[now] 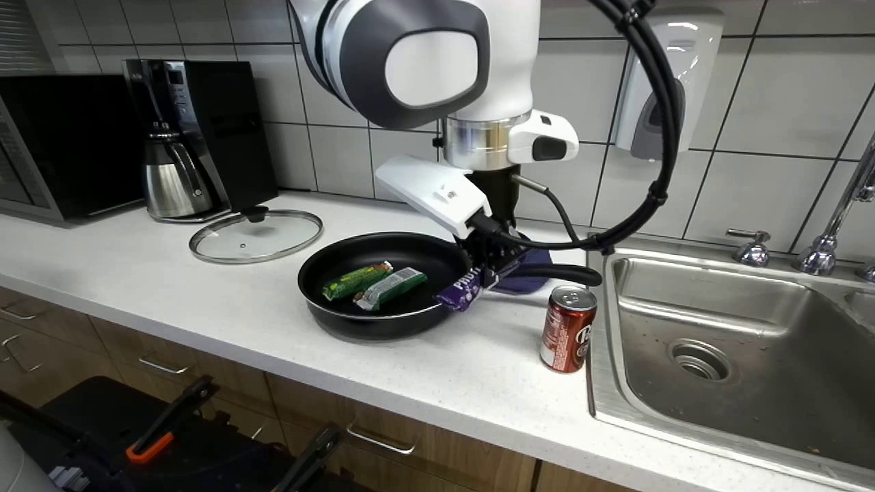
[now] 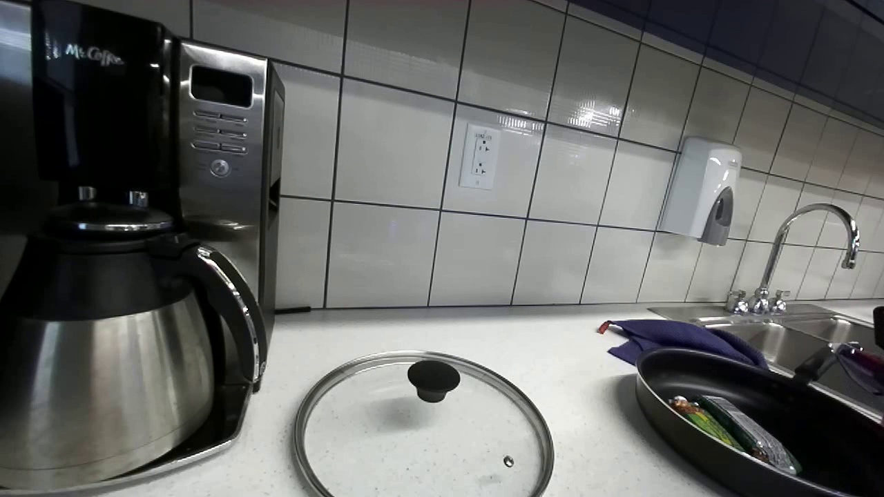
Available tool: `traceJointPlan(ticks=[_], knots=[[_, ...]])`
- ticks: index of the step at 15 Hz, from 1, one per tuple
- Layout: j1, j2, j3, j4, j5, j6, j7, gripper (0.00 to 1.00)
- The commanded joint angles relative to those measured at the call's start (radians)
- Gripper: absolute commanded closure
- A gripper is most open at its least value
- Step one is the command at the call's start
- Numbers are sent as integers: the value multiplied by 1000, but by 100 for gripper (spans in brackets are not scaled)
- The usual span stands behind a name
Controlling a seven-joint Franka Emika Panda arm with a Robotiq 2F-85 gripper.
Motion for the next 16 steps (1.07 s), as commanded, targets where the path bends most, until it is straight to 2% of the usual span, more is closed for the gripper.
traceJointPlan(ticks=[1,5,10,16], knots=[[42,-114,-14,-29,47,-71,-60,97],[123,-122,-24,-20,142,-80,-124,97],[187,-97,-11,-10,256,-85,-199,97],[220,-50,-13,-33,259,-76,-207,97]])
